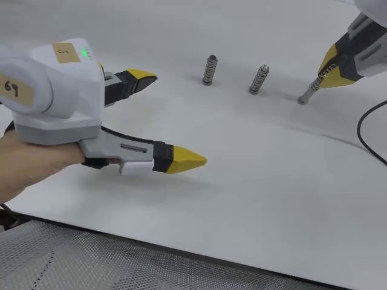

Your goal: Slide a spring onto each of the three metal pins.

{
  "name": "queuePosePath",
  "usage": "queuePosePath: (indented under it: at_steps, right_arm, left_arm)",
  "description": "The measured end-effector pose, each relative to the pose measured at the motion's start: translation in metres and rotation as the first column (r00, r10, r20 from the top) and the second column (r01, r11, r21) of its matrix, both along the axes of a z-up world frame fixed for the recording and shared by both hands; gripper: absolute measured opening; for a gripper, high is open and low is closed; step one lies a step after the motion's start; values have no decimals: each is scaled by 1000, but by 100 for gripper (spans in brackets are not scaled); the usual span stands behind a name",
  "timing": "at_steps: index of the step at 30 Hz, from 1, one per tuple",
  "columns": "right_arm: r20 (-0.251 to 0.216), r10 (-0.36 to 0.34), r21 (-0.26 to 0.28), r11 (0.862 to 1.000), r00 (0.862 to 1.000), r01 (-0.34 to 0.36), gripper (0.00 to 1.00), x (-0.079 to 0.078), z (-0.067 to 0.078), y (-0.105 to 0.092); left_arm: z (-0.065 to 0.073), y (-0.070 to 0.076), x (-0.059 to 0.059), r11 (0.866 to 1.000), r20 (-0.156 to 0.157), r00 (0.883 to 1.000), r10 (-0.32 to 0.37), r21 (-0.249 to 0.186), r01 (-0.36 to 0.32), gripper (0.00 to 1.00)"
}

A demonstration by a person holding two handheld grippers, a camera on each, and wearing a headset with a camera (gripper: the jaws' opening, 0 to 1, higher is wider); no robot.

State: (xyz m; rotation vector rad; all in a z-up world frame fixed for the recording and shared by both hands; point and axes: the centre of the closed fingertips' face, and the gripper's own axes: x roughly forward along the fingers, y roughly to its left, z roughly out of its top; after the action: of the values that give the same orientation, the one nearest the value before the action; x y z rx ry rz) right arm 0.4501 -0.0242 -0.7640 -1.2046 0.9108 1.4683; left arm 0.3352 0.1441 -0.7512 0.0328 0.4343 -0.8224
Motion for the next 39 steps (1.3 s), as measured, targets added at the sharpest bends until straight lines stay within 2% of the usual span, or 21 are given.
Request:
queuePosePath:
  at_steps: [18, 39]
  right_arm:
    - [-32, -3, -9, 1000, 999, 3, 8, -2, -23, 3]
    - [-35, 3, -13, 1000, 999, -3, 8, -7, -31, 7]
  left_arm:
    - [1, 1, 0, 1000, 0, 1000, 4, -5, -4, 91]
    - [0, 4, 1, 1000, 1, 1000, 12, 1, -12, 90]
